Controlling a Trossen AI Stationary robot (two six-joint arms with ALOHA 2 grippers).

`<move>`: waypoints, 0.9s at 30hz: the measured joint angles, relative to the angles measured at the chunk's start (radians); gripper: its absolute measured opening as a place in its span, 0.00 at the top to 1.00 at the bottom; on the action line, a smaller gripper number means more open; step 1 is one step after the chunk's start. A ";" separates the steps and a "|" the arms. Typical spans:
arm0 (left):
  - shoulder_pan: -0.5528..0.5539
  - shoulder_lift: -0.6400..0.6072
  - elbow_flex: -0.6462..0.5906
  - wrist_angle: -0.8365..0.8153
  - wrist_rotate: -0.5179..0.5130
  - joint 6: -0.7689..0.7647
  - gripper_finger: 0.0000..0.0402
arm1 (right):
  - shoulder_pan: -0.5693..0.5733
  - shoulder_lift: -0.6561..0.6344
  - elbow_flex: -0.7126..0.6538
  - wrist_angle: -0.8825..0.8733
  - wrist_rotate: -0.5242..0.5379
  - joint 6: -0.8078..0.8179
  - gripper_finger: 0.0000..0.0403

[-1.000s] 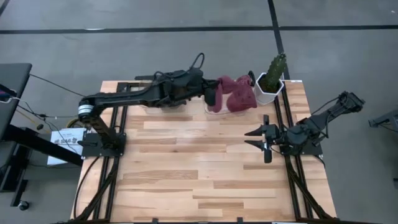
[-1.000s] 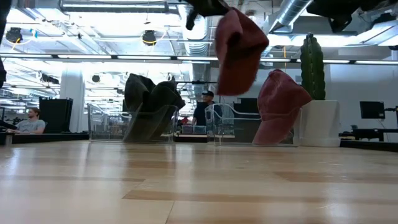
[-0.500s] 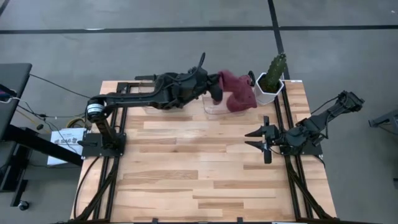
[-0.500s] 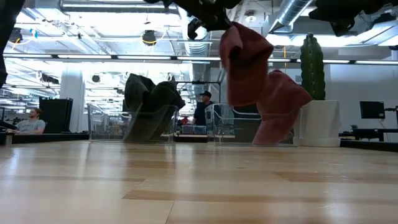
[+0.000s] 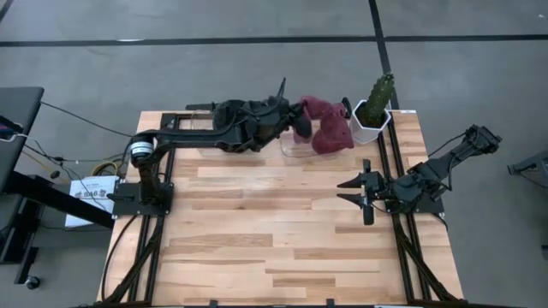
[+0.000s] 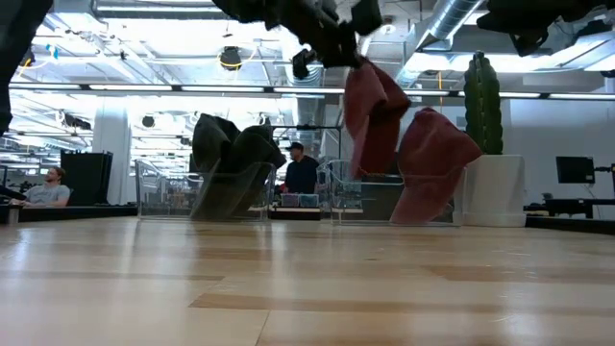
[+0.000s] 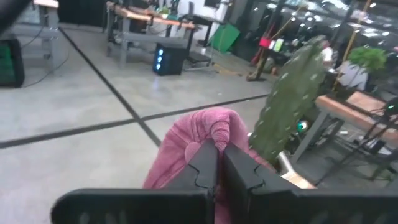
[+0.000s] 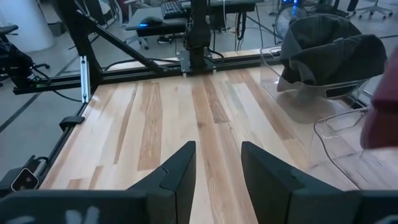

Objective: Pick & Place hat
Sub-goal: Put the red cap into the right transparent bin

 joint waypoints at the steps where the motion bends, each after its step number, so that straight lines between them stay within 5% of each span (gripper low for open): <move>1: 0.005 0.012 0.000 0.000 0.000 -0.009 0.98 | 0.000 0.000 0.000 0.000 0.000 0.001 0.71; 14: 0.009 0.088 0.000 0.070 0.004 -0.066 0.97 | 0.000 0.000 0.000 0.000 -0.001 0.007 0.71; 27: -0.004 0.087 0.000 0.104 0.165 -0.141 0.95 | 0.000 0.000 0.000 0.000 -0.001 0.007 0.71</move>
